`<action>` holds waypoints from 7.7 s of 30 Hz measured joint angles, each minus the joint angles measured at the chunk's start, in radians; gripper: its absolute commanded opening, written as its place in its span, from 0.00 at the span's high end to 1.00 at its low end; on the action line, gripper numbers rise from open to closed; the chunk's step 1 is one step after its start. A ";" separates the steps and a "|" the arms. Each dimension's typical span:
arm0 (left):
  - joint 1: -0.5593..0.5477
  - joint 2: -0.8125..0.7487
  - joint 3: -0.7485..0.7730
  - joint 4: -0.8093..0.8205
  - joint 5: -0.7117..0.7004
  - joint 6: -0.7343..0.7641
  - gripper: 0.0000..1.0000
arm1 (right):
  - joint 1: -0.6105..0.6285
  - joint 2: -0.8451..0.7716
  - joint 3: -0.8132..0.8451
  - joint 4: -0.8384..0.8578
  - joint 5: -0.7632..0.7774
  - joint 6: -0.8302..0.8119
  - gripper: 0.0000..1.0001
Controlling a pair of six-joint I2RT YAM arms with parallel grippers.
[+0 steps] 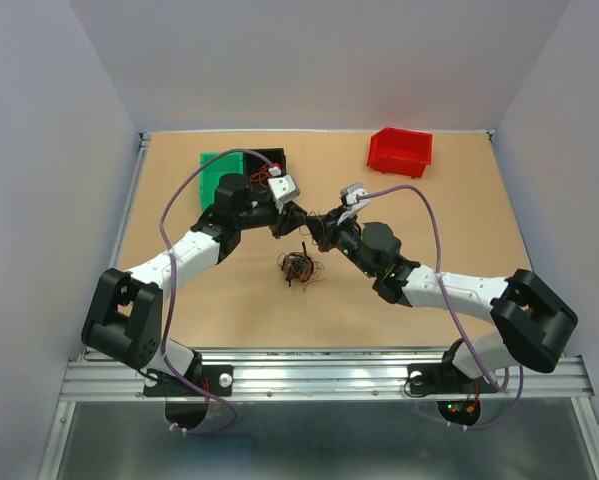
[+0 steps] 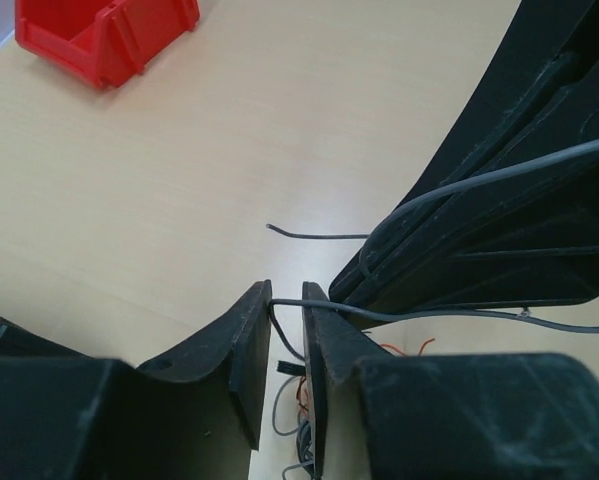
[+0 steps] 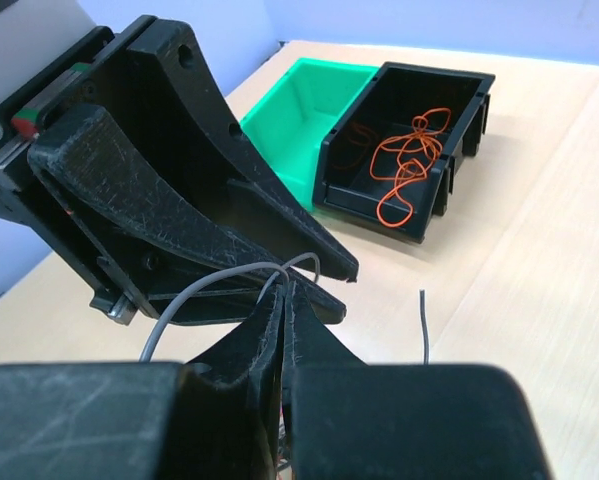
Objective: Untangle the cables
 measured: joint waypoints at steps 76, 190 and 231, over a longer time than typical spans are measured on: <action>-0.174 -0.057 -0.047 -0.089 0.115 0.201 0.14 | 0.006 -0.097 -0.213 0.263 -0.030 0.216 0.99; 0.017 0.035 0.095 -0.178 -0.519 0.098 0.14 | 0.006 0.060 -0.068 -0.325 0.094 0.180 0.44; -0.007 0.023 -0.016 -0.373 -0.353 0.274 0.20 | 0.006 0.340 0.056 -0.050 0.146 0.256 0.60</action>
